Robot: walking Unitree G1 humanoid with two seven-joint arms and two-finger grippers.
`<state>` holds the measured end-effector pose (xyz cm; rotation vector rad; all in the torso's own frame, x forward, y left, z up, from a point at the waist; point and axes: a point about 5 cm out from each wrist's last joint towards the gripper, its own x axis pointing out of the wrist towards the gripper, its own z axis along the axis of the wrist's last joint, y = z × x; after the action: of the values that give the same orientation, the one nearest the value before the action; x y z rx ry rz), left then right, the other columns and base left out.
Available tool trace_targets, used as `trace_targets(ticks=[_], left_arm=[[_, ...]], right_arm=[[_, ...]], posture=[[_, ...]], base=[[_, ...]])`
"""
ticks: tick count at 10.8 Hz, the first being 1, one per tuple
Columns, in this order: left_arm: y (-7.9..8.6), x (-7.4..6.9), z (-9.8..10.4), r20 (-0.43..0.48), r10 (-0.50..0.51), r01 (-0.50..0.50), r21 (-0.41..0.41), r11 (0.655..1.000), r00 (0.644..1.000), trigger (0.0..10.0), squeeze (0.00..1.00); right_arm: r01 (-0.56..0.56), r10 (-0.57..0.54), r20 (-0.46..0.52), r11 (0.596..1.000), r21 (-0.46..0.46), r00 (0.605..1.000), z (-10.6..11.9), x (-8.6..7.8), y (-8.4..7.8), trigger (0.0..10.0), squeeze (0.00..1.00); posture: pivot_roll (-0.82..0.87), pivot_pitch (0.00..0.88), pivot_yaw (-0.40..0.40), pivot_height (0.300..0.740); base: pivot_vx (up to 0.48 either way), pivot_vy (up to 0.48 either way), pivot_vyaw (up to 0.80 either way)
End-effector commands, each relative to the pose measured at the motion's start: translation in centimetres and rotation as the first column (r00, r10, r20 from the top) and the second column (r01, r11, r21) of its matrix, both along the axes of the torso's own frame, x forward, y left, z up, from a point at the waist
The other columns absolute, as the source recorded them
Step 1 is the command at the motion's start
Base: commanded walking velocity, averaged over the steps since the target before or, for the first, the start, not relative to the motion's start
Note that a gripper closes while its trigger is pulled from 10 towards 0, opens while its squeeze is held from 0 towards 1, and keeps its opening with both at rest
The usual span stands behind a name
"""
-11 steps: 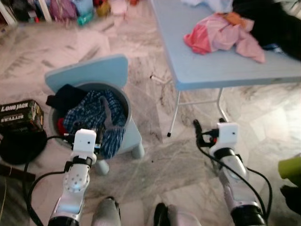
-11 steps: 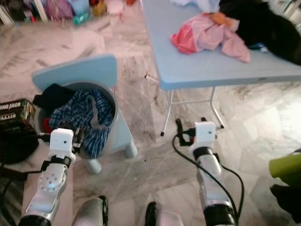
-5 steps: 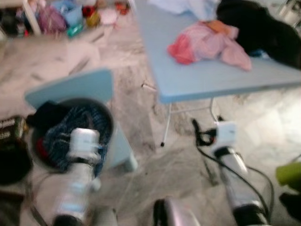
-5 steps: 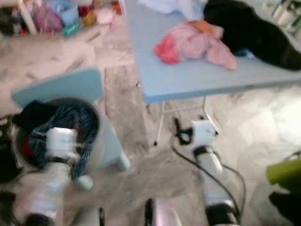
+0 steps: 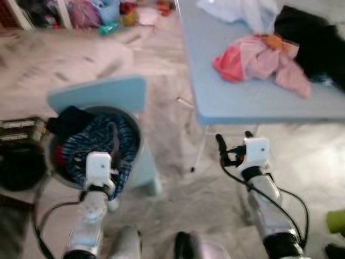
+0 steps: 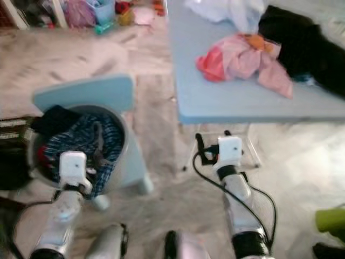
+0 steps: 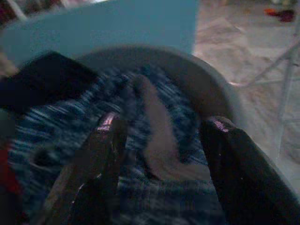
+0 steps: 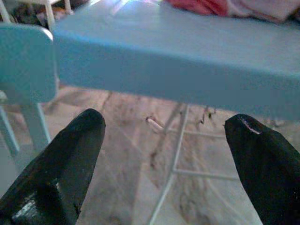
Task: Hang hanger
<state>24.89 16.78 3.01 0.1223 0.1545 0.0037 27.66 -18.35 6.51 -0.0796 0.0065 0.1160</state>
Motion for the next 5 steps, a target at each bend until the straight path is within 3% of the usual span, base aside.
trace_targets(ticks=[1, 3, 4, 5], left_arm=[[-0.46, -0.49, -0.56, -0.046, -0.028, 0.027, -0.015, 1.000, 0.999, 10.0, 0.00], [-0.65, -0.98, -1.04, -0.090, -0.064, 0.064, -0.002, 0.998, 0.994, 10.0, 0.00], [-0.93, -1.03, -1.04, -0.092, -0.081, 0.078, -0.035, 0.996, 0.992, 10.0, 0.00], [-1.05, -0.98, -0.89, -0.086, -0.079, 0.077, -0.024, 0.997, 0.993, 10.0, 0.00]], right_arm=[[0.017, -0.017, -0.023, 1.000, -0.009, 1.000, -0.34, -0.29, -0.62, 10.0, 0.00], [0.006, -0.007, -0.029, 1.000, -0.009, 1.000, -0.47, -0.44, -0.32, 10.0, 0.00], [-0.004, 0.003, -0.030, 1.000, -0.014, 1.000, -0.50, -0.50, -0.18, 10.0, 0.00], [-0.005, 0.004, -0.031, 1.000, -0.014, 1.000, -0.51, -0.57, -0.20, 10.0, 0.00]], posture=[[0.06, 0.182, -0.096, 0.740], [0.06, 0.193, -0.098, 0.740], [0.06, 0.194, -0.098, 0.740], [0.05, 0.195, -0.098, 0.740]], base=[[0.000, 0.000, 0.00], [0.000, 0.000, 0.00], [0.000, 0.000, 0.00], [0.000, -0.424, 0.00]])
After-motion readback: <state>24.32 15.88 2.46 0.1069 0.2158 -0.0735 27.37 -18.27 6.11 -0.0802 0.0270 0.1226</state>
